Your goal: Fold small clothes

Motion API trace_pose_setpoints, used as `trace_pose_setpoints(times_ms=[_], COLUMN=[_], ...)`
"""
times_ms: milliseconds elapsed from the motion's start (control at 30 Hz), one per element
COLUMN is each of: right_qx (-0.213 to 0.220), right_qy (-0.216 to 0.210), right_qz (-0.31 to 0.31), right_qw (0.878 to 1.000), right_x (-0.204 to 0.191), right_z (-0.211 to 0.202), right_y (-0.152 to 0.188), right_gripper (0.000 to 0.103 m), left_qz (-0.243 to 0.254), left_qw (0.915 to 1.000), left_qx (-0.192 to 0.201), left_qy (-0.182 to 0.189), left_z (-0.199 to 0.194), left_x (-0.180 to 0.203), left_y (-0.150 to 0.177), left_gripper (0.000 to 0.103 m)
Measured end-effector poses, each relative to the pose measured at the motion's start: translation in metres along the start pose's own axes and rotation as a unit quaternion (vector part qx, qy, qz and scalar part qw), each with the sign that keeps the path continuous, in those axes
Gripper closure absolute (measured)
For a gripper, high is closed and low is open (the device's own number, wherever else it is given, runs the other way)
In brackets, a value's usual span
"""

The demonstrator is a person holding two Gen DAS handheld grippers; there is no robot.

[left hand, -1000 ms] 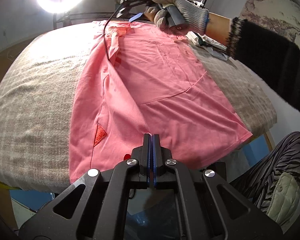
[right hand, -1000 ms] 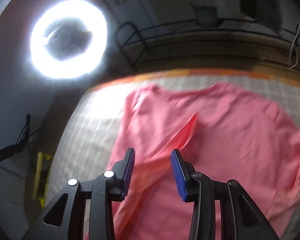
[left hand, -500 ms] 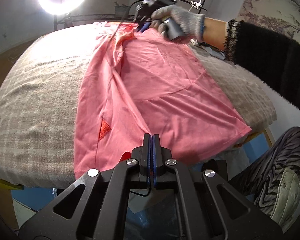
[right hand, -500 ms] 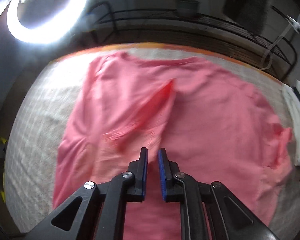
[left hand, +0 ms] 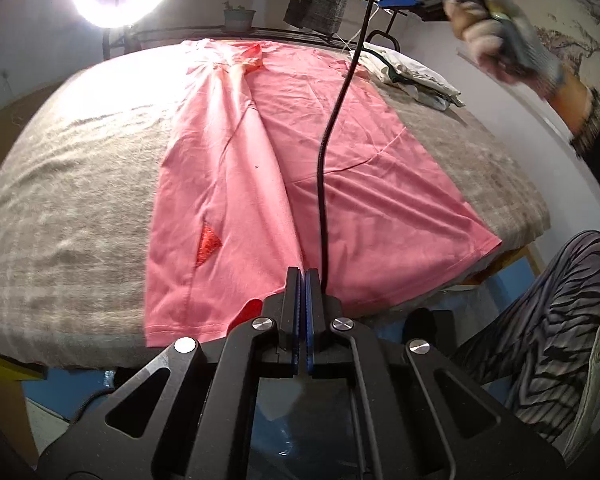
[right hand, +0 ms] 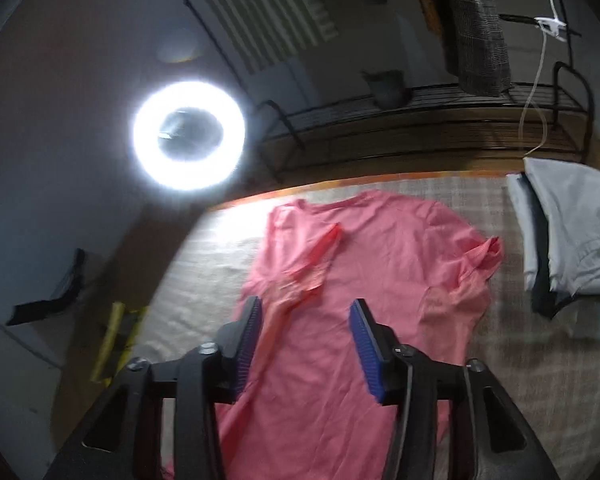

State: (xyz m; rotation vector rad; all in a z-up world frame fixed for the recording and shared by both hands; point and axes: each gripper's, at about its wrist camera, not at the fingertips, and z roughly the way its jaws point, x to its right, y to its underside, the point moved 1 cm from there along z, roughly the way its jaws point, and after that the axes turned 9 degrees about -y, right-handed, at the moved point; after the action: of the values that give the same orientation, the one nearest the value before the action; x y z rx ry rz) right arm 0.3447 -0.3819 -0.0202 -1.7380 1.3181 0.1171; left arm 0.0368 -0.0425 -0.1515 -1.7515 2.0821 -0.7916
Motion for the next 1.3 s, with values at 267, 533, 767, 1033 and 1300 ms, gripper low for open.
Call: trace_pose_setpoints(times_ms=[267,533,767,1033,1300], right_qx=[-0.041,0.01,-0.008,-0.09,-0.137], right_qy=[-0.111,-0.131,-0.023,0.075,0.109], right_qz=[0.062,0.03,0.047,0.094,0.069], right_qw=[0.991,0.991,0.999,0.989,0.982], right_x=[-0.005,-0.023,-0.018,0.025,0.037], right_z=[0.046,-0.022,-0.06,-0.057,-0.055], right_y=[0.061,0.07,0.149,0.242,0.276], right_gripper=[0.047,0.047,0.047,0.047,0.051], left_qz=[0.049,-0.02,-0.136,-0.147,-0.114], left_qw=[0.9974,0.9993,0.9873,0.9861,0.9904], left_qx=[-0.013,0.021,-0.051,-0.075,-0.043], left_qy=[0.052,-0.022,-0.066,-0.025,-0.066], left_z=[-0.008,-0.044,0.003,0.02,0.001], left_x=[0.023,-0.038,-0.101,-0.091,-0.078], left_y=[0.01,0.017,0.023,0.024,0.022], left_gripper=[0.095,0.053,0.054,0.099,0.102])
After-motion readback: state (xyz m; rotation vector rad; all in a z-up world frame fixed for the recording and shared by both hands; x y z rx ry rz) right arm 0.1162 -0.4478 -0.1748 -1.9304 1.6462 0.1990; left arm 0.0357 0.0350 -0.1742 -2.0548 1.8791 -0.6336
